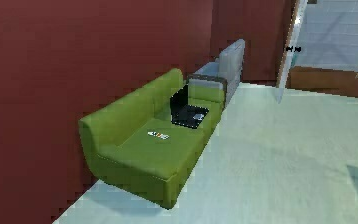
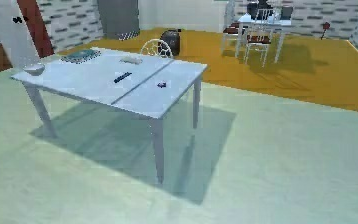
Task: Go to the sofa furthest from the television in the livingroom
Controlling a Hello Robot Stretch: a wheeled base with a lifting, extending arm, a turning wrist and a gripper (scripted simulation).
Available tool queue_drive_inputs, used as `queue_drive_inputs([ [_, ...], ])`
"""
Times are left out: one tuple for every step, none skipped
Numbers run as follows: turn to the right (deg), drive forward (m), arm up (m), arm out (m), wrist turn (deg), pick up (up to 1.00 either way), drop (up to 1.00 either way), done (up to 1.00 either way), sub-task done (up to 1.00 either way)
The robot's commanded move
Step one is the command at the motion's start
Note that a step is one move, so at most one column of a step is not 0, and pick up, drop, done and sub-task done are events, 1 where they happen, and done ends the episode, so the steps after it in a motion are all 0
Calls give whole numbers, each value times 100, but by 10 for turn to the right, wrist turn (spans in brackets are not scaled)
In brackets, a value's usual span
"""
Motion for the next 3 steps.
queue_drive_inputs([
  [330,0,0,0,0,0,0,0,0],
  [30,0,0,0,0,0,0,0,0],
  [0,75,0,0,0,0,0,0,0],
])
